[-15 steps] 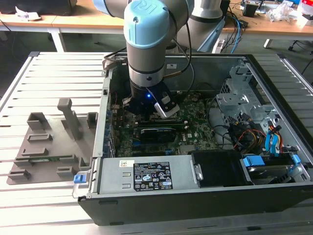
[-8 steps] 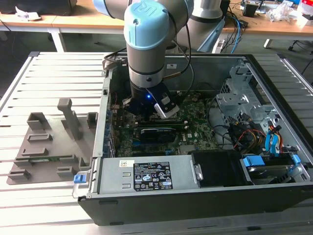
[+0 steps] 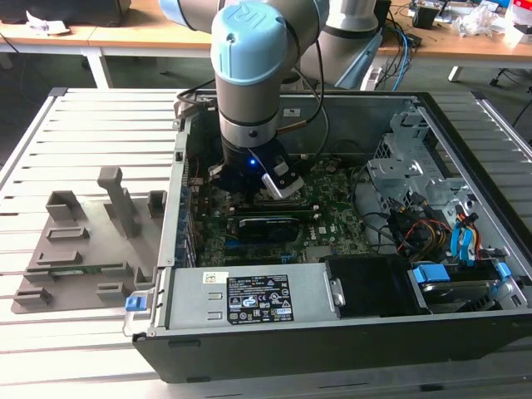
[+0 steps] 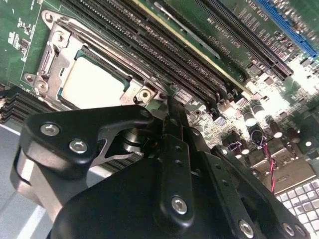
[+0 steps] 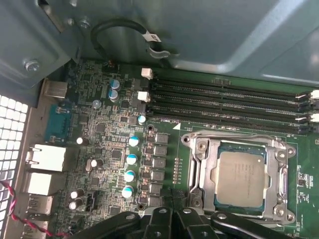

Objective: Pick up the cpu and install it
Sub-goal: 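Install the second cpu locking lever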

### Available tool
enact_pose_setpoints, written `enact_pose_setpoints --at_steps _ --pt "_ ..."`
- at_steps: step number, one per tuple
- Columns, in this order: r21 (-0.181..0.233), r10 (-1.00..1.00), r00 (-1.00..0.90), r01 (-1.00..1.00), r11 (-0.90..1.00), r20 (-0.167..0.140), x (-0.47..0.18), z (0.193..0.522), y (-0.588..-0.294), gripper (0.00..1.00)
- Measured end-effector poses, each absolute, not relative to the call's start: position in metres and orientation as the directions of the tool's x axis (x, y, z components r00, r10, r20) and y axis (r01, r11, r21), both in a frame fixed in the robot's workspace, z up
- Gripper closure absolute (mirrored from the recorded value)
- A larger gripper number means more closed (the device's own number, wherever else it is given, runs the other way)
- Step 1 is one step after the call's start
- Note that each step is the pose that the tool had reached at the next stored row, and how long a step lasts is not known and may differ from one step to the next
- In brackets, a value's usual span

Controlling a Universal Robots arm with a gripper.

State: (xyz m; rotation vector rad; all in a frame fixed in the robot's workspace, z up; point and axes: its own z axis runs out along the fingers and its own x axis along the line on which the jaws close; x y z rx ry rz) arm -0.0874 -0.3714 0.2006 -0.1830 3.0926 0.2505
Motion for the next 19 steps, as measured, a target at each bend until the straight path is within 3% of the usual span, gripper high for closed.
enact_pose_setpoints --at_steps 11,19 --pt "0.170 -0.117 -0.992 -0.123 0.978 -0.044 -0.086 0.201 -0.371 0.89" --pt "0.119 -0.119 -0.992 -0.123 0.985 -0.038 -0.077 0.212 -0.362 0.89"
